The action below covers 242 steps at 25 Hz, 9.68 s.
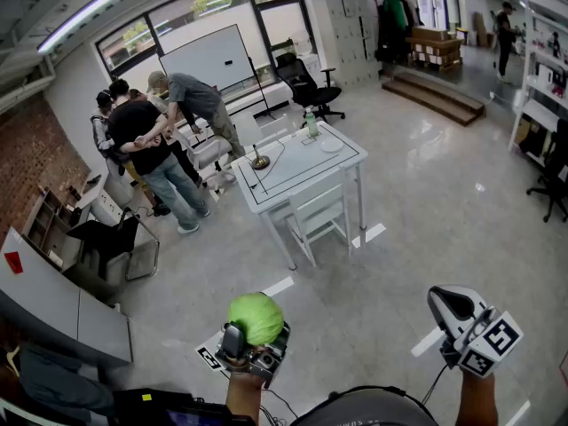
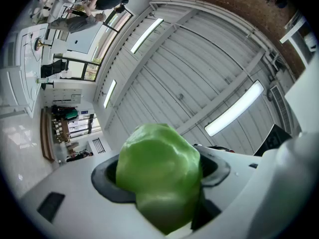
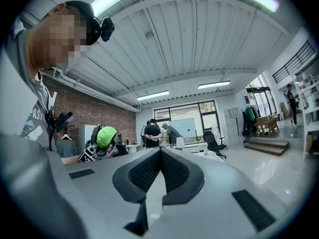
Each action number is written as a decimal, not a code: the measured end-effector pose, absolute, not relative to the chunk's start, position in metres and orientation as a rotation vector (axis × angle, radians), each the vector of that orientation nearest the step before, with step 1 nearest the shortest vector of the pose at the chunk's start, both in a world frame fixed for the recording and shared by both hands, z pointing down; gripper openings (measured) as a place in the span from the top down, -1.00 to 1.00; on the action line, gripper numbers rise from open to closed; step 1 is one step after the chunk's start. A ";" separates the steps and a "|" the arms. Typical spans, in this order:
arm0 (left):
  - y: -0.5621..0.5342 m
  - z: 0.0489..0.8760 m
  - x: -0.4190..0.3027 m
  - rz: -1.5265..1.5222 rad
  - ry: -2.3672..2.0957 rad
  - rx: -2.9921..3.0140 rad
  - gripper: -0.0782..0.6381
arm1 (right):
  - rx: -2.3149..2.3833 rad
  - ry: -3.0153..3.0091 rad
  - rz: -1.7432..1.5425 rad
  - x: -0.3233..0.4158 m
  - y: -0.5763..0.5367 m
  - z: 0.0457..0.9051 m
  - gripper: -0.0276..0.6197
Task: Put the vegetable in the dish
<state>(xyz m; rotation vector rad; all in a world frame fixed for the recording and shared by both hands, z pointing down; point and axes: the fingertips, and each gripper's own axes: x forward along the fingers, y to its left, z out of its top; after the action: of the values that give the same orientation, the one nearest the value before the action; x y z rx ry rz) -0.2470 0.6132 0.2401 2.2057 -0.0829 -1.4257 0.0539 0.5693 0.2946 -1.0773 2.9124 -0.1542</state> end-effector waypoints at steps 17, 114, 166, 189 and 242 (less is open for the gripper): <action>0.608 0.244 -0.280 -1.420 -0.016 2.194 -0.14 | -1.091 2.846 -0.128 0.017 0.572 0.283 0.90; 0.048 0.257 -0.176 -1.367 -0.112 2.151 -0.13 | -1.011 2.881 -0.220 0.078 0.030 0.309 0.90; -0.263 0.299 -0.137 -1.172 -0.245 2.124 -0.13 | -0.903 2.901 -0.301 0.090 -0.238 0.321 0.90; -0.492 0.480 -0.166 -0.909 -0.385 1.795 -0.13 | -1.067 2.858 -0.500 0.076 -0.363 0.378 0.90; -0.620 0.749 -0.162 0.017 -0.420 1.682 -0.13 | -1.308 2.831 -0.861 0.052 -0.432 0.472 0.90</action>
<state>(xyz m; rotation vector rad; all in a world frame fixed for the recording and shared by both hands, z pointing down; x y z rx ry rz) -0.1623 -0.6201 0.7495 1.6822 -0.4197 0.0167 0.0525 -0.4320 0.4719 -1.3079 2.8310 -0.8614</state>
